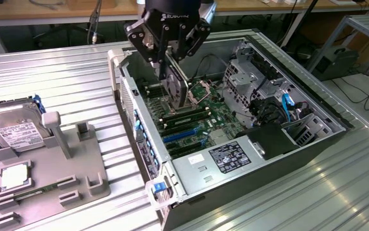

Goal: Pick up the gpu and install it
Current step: 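Pick up the gpu and move the gpu toward the slot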

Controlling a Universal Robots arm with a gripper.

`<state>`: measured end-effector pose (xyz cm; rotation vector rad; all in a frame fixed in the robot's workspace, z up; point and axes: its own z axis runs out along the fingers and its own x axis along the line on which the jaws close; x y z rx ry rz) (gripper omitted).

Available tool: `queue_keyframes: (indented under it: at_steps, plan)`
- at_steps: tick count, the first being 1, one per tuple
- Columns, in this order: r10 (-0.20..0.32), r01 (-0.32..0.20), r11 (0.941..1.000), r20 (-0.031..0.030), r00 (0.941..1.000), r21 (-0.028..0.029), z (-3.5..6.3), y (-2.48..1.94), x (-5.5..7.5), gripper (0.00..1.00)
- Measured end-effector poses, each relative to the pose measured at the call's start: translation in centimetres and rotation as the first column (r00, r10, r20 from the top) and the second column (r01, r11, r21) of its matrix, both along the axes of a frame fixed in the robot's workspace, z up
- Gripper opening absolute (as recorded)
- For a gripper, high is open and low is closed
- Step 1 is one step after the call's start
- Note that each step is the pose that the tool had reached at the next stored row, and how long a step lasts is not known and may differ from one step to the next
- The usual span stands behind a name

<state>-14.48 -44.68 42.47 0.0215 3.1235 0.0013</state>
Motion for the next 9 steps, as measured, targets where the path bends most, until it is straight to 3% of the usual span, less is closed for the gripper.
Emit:
queue_keyframes:
  at_steps: [9]
  plan:
    - [0.0, 0.0, 1.0, 0.0, 1.0, 0.0, -0.08, 0.0, 3.1, 0.3]
